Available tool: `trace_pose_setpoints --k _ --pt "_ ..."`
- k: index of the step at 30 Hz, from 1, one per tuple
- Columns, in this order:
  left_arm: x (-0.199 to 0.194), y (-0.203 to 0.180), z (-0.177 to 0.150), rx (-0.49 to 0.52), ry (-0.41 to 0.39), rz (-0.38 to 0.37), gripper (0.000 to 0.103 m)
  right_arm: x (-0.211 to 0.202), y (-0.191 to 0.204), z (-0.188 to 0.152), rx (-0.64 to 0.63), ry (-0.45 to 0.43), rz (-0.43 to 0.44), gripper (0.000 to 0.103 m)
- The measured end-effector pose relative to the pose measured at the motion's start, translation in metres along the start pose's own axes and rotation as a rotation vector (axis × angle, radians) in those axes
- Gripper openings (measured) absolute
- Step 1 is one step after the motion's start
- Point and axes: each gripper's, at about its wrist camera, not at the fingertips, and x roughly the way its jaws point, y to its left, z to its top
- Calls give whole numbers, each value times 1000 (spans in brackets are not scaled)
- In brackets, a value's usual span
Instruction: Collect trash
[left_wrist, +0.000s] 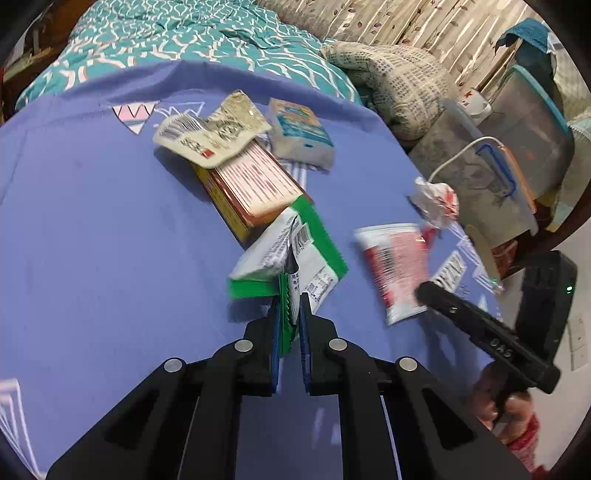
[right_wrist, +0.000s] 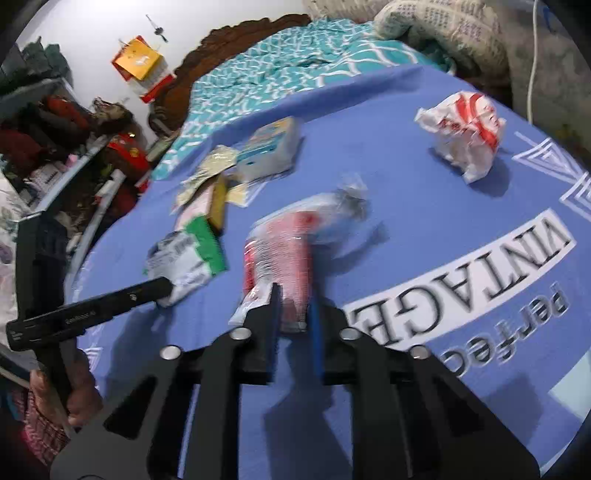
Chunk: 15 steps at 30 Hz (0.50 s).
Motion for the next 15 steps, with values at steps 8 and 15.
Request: trace_pose_setpoints --k 8,15 --pt "-38 -34 -36 64 -26 -101 8 -53 5 -18 -13 -97 19 10" --pt "-33 -76 -41 149 -5 -159 8 -104 -29 -44 53 -178 -45 10"
